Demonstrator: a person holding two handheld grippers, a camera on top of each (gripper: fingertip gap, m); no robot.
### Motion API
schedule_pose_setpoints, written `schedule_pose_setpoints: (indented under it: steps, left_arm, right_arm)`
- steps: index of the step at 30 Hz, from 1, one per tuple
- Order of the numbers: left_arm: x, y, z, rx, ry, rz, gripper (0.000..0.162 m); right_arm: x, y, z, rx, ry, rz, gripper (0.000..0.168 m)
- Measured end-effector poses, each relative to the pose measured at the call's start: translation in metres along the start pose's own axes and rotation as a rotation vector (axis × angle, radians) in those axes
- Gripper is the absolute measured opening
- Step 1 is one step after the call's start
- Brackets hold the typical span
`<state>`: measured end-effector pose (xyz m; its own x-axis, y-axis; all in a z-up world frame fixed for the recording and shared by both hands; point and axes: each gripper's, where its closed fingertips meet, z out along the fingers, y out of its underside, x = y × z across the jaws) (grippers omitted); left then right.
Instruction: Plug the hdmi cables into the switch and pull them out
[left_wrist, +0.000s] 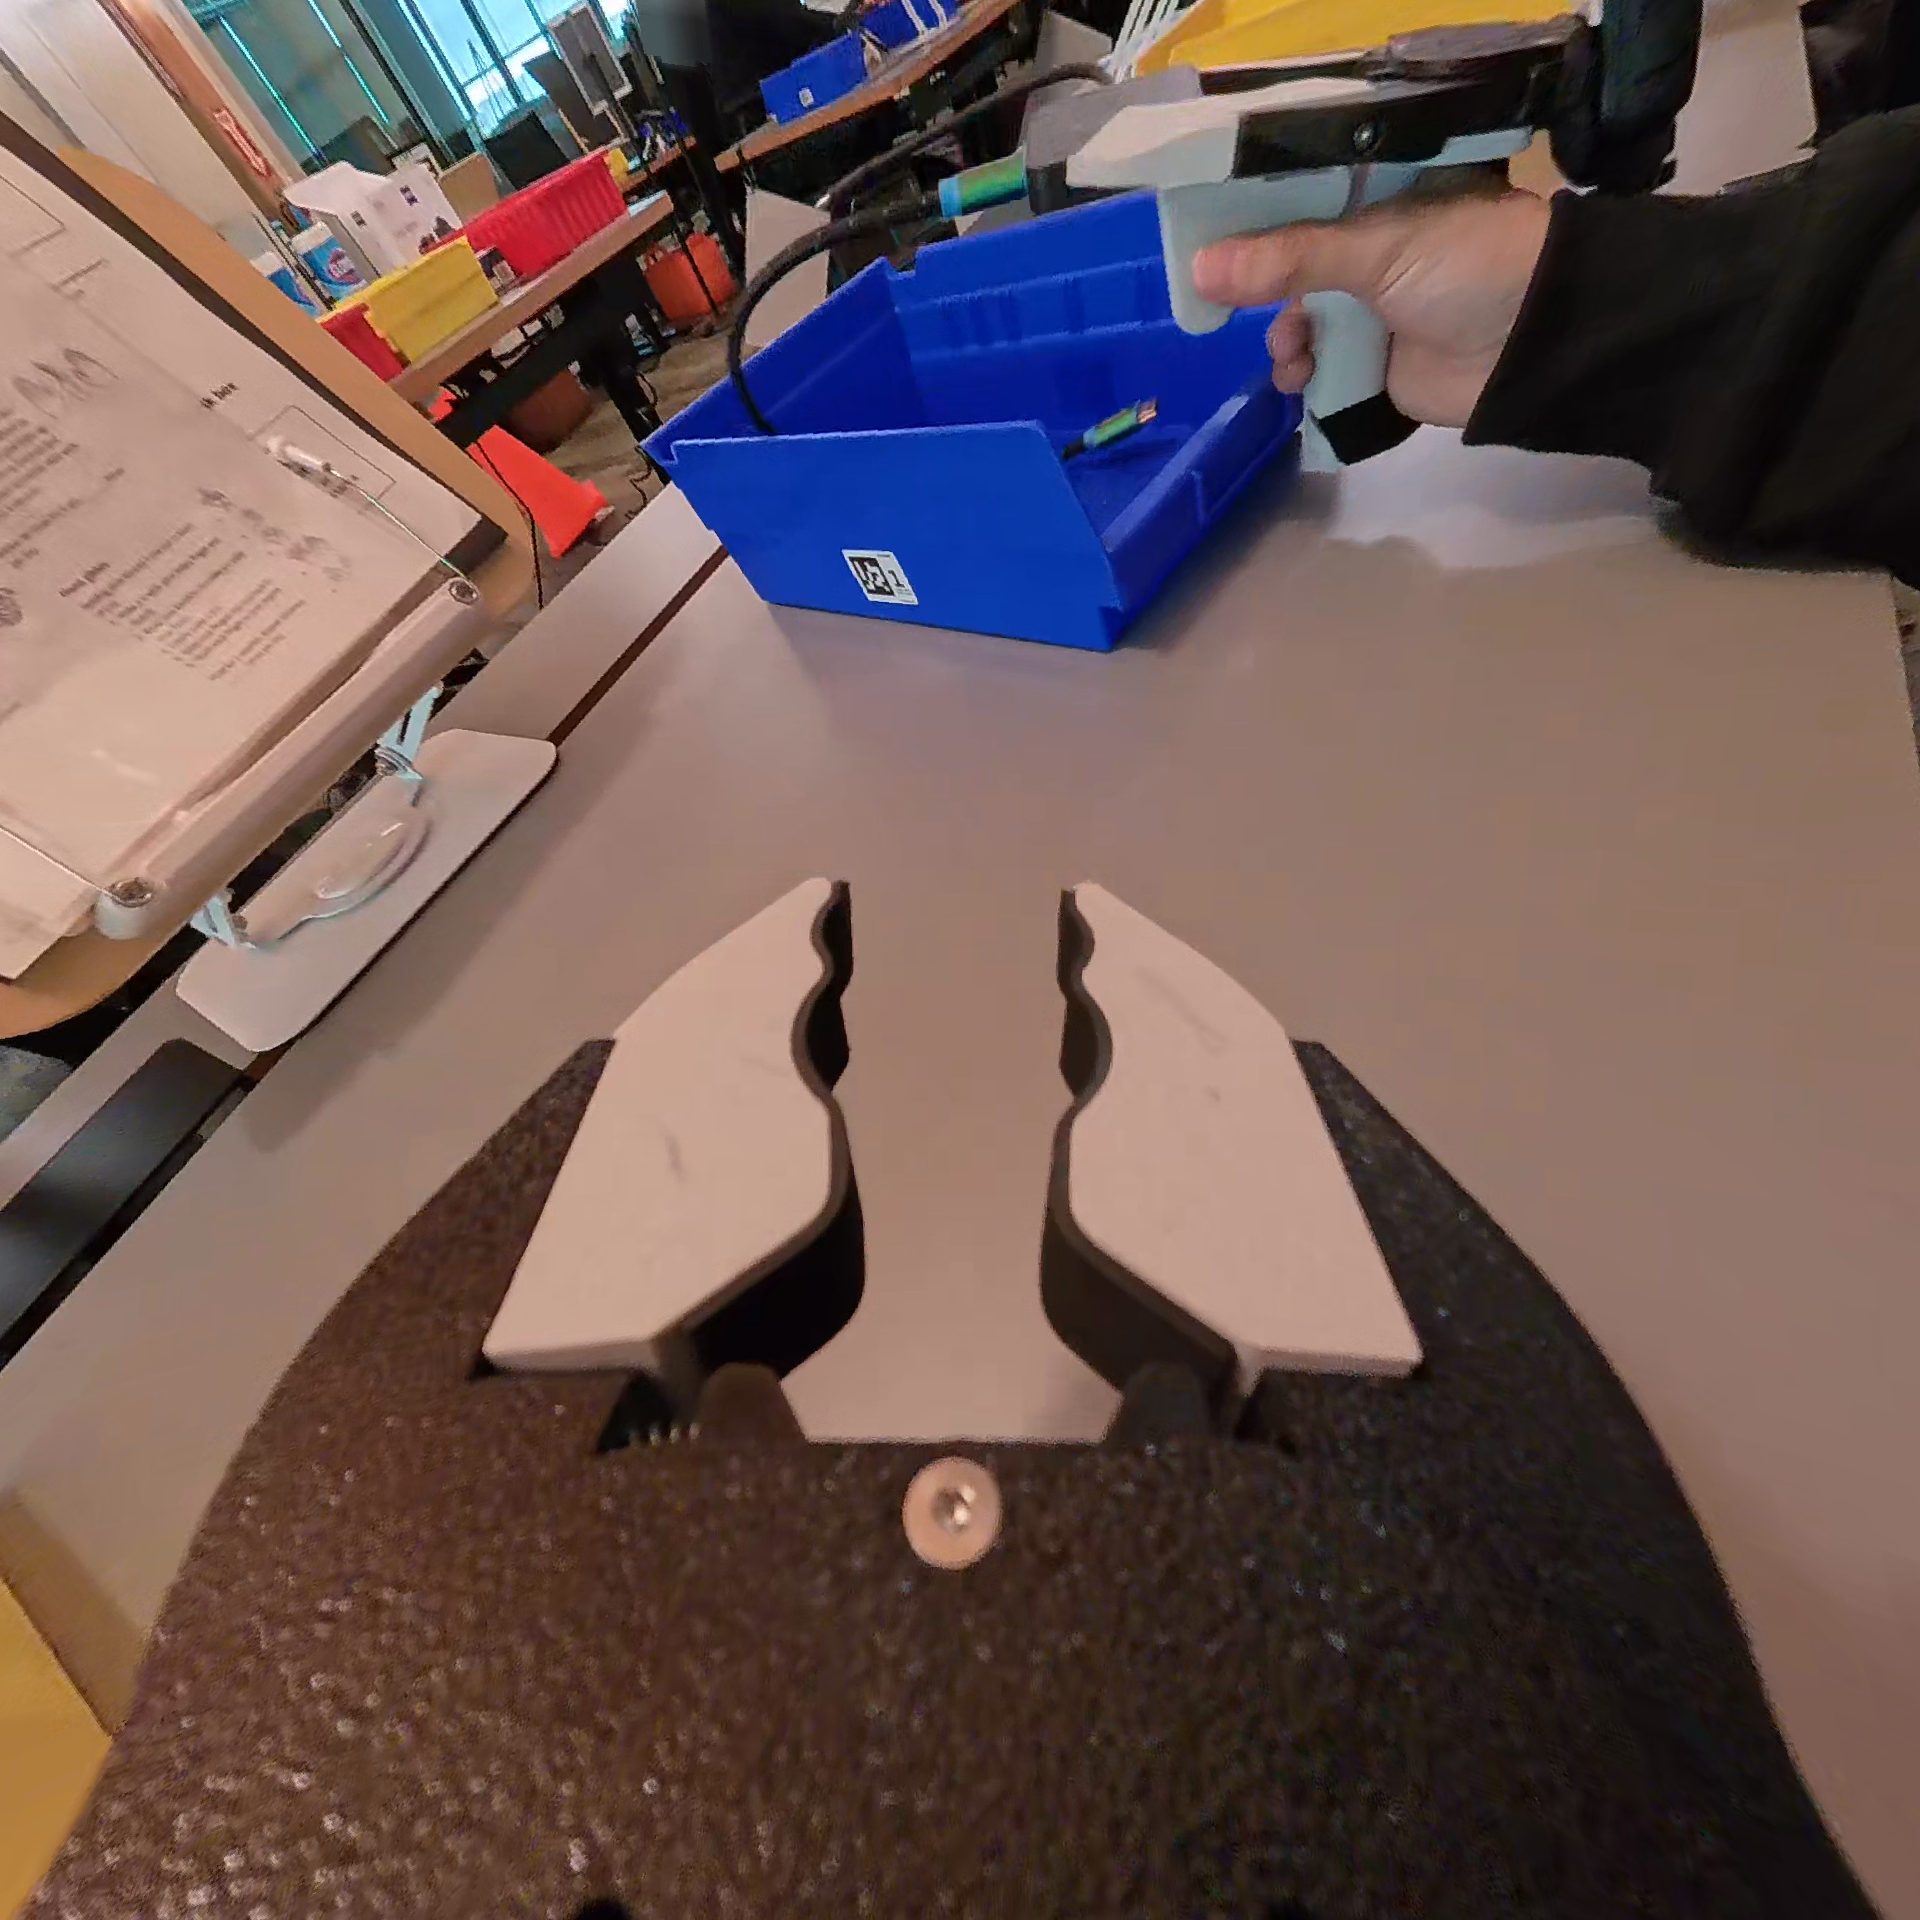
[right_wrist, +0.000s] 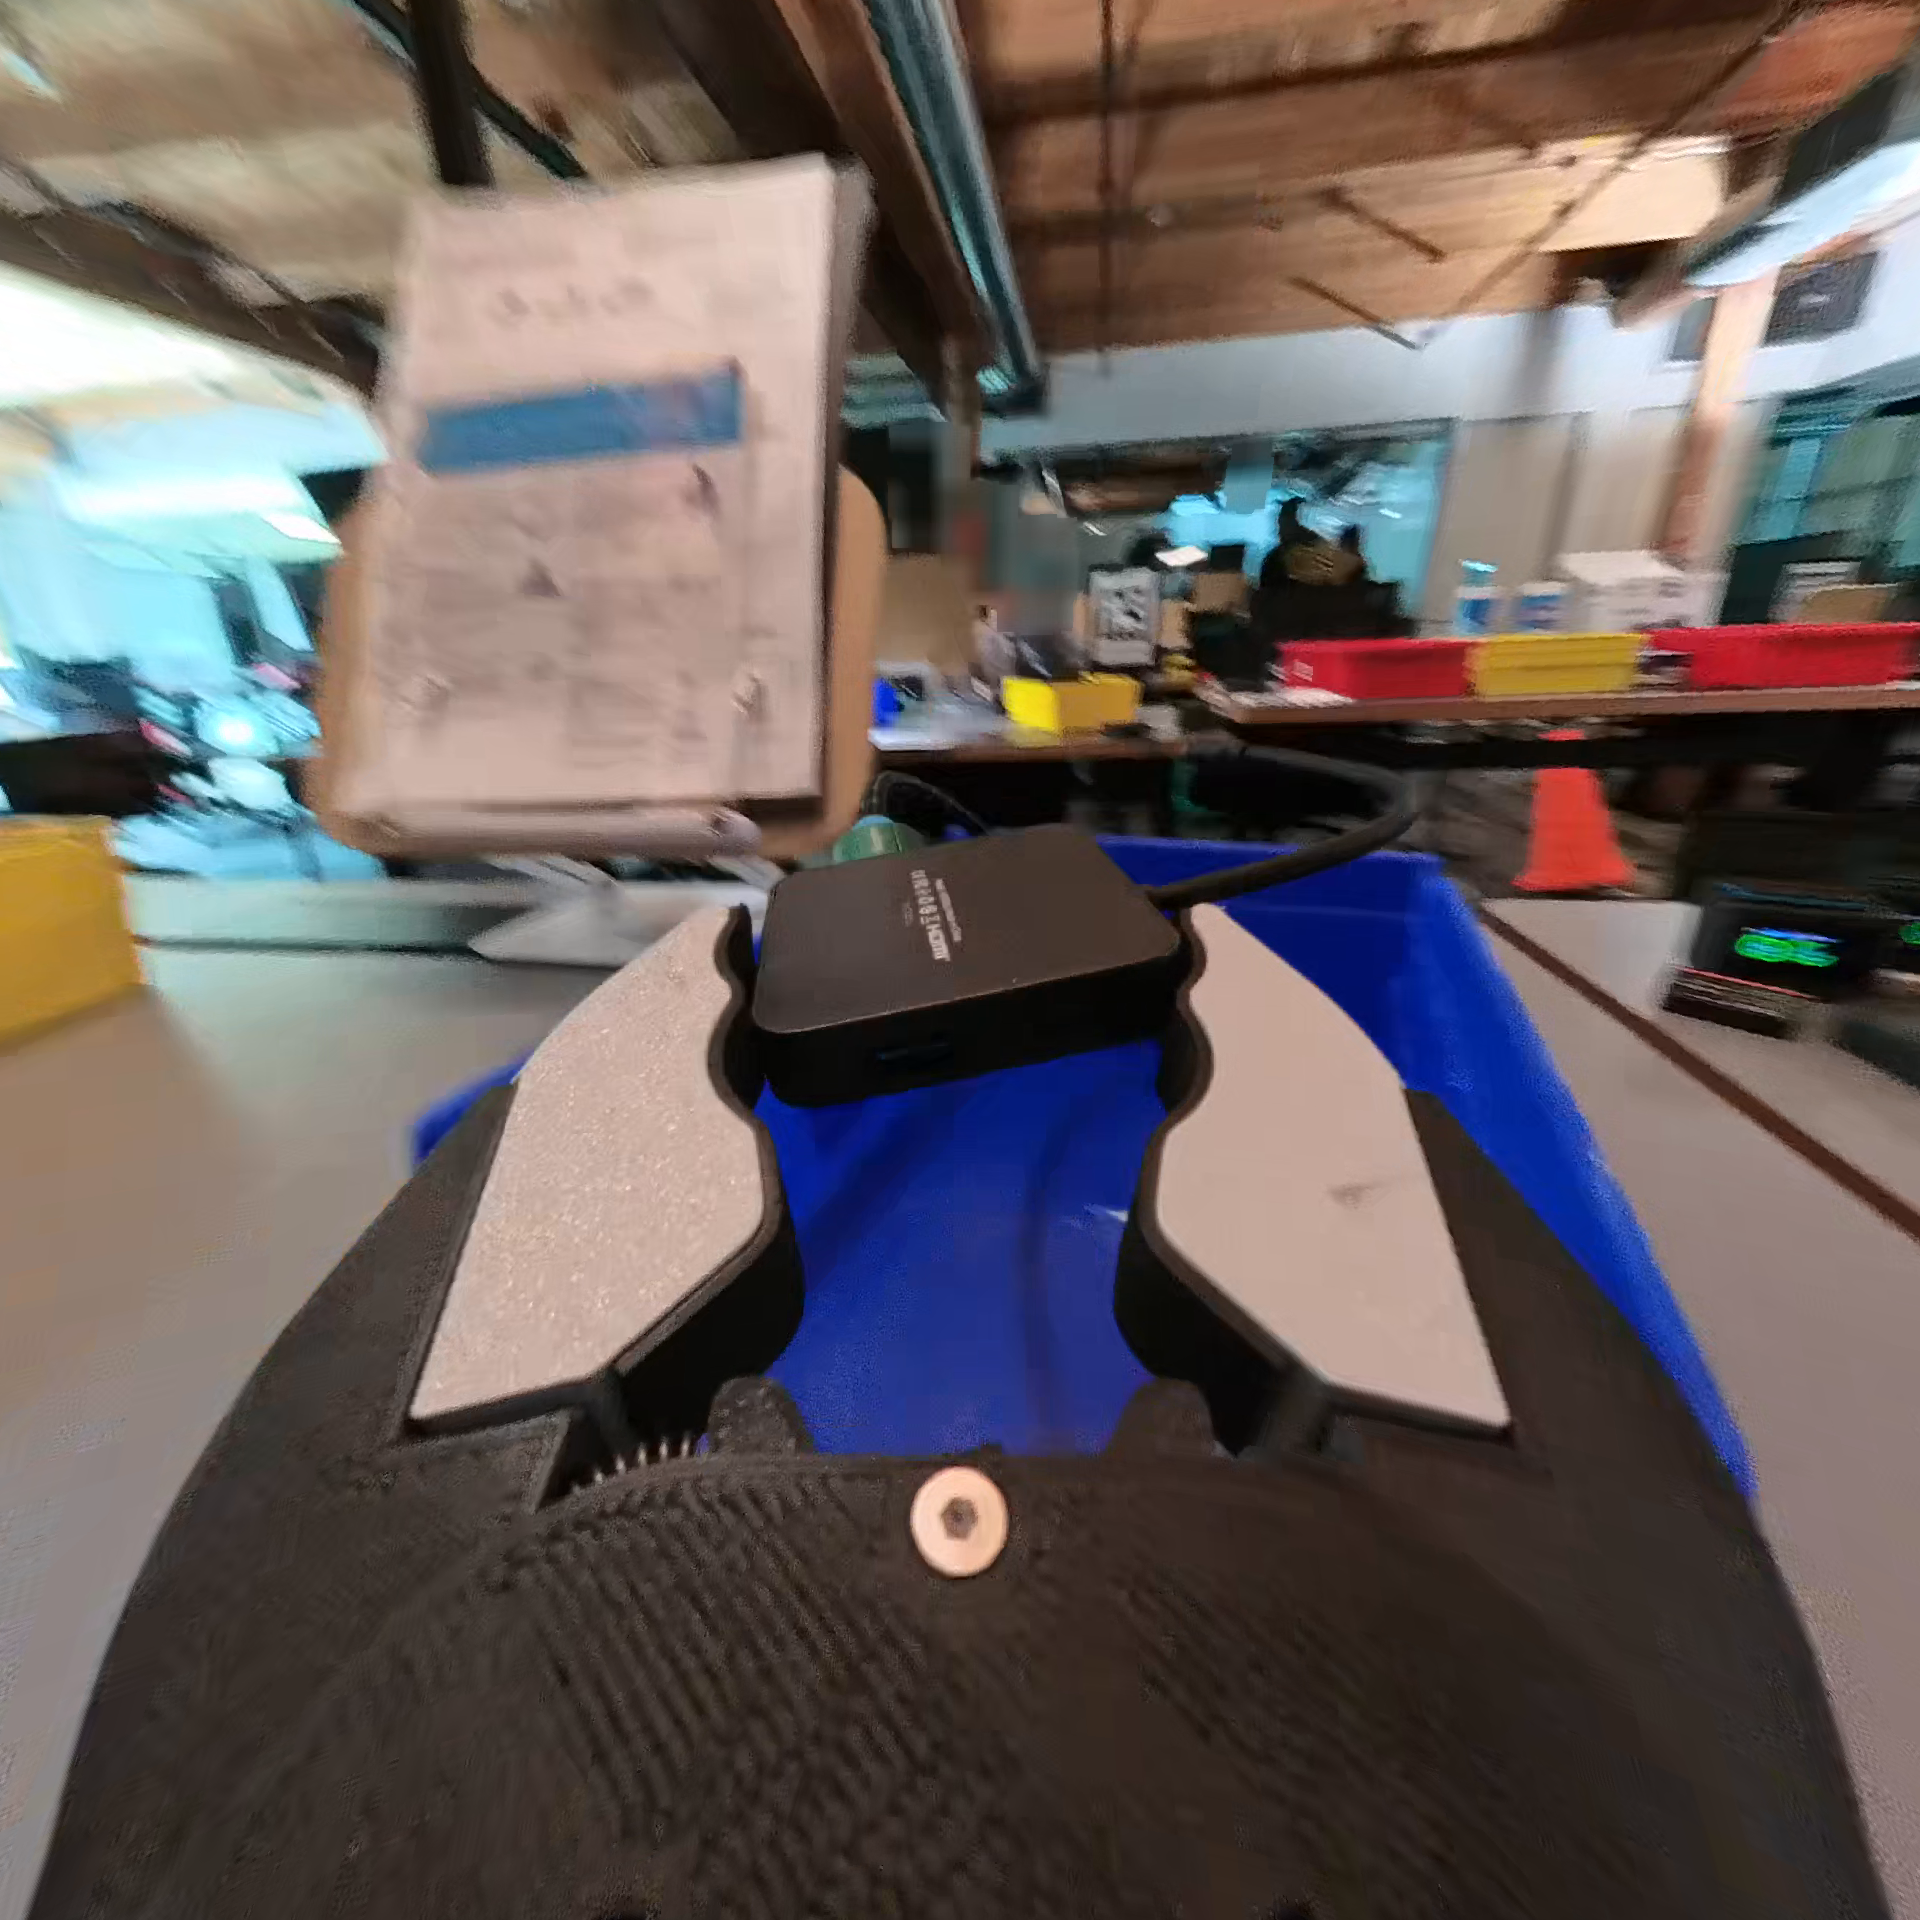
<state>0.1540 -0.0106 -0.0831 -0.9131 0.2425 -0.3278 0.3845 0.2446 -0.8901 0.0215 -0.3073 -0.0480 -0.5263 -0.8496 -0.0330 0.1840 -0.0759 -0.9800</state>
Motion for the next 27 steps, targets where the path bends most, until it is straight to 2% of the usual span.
schedule_pose_setpoints:
  steps: [2,4,7,9,11,13,15,19,23,27]
  left_arm:
    - [0.001,0.001,0.003,-0.002,0.007,-0.007,0.037]
    - [0.002,0.002,0.006,-0.003,0.01,-0.021,0.037]
    - [0.004,0.001,0.01,0.0,0.016,-0.034,0.037]
    - [0.007,0.002,0.012,-0.006,0.021,-0.032,0.037]
    - [0.009,0.003,0.013,-0.016,0.021,-0.026,0.037]
    - [0.009,0.003,0.012,-0.026,0.018,-0.023,0.037]
    - [0.008,0.003,0.01,-0.028,0.009,-0.021,0.037]
    - [0.001,0.002,0.001,-0.025,-0.024,-0.02,0.037]
    - [-0.021,-0.002,-0.014,-0.025,-0.12,-0.032,0.037]
    - [-0.07,-0.009,-0.047,-0.028,-0.313,-0.055,0.037]
  right_arm:
    - [0.01,0.023,0.003,-0.132,0.074,-0.073,0.076]
    - [0.008,0.046,0.006,-0.259,0.059,-0.102,0.076]
    - [0.007,0.043,0.006,-0.263,0.073,-0.15,0.072]
    - [-0.001,0.047,0.007,-0.29,0.034,-0.14,0.079]
    - [-0.005,0.059,0.008,-0.378,0.009,-0.078,0.098]
    - [-0.009,0.065,0.007,-0.432,-0.019,-0.026,0.105]
    - [-0.01,0.055,0.007,-0.375,-0.015,-0.004,0.106]
    - [-0.03,0.01,0.005,-0.189,-0.069,0.001,0.106]
    - [-0.084,-0.021,0.0,-0.046,-0.257,0.017,0.102]
    - [-0.144,-0.034,-0.011,0.059,-0.49,0.158,0.092]
